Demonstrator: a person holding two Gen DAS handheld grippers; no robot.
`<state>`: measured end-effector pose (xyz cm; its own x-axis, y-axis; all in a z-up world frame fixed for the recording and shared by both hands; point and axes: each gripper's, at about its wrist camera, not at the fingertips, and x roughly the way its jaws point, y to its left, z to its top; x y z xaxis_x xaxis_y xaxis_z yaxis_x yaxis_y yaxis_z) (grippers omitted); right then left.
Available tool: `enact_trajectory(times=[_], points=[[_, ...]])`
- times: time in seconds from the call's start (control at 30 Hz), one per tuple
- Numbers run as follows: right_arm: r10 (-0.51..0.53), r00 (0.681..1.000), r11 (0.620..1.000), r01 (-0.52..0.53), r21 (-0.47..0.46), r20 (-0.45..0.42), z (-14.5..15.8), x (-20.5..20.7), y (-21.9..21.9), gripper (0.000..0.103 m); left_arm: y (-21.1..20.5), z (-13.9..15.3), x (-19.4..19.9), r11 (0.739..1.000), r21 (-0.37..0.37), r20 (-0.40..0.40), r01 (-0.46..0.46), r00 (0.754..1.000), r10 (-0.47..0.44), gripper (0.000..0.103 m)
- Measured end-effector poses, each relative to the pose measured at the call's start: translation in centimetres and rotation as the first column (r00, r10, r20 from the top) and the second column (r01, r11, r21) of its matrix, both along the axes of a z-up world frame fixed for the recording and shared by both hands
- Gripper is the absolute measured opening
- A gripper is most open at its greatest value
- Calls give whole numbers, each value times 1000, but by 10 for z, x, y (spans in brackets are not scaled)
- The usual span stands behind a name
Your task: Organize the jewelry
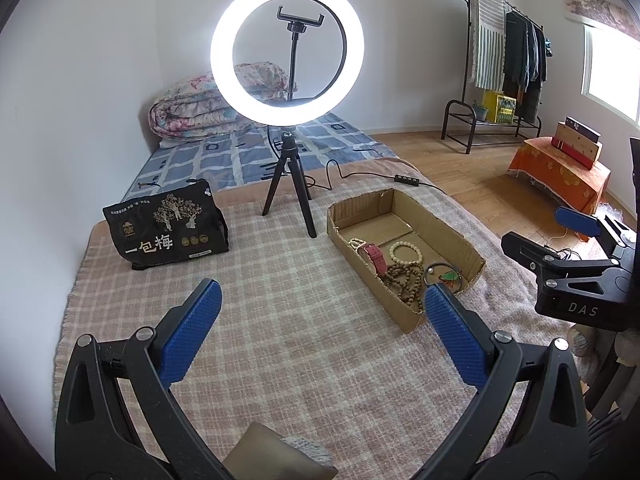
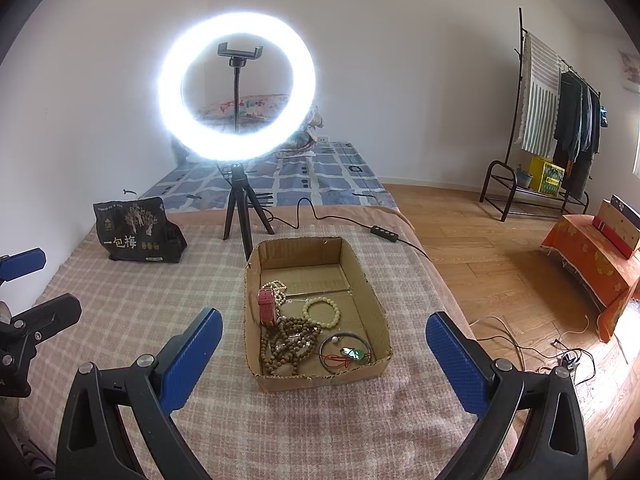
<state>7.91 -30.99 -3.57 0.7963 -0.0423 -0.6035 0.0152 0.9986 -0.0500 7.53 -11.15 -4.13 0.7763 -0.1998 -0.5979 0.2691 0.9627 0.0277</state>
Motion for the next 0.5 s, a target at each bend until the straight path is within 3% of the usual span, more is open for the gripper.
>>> enact_trajectory(times=[0.5], points=[[9, 1000, 1000, -9, -8, -7, -2, 1, 2, 103, -2, 3, -6, 1000, 4, 22, -17, 1000, 17, 103]])
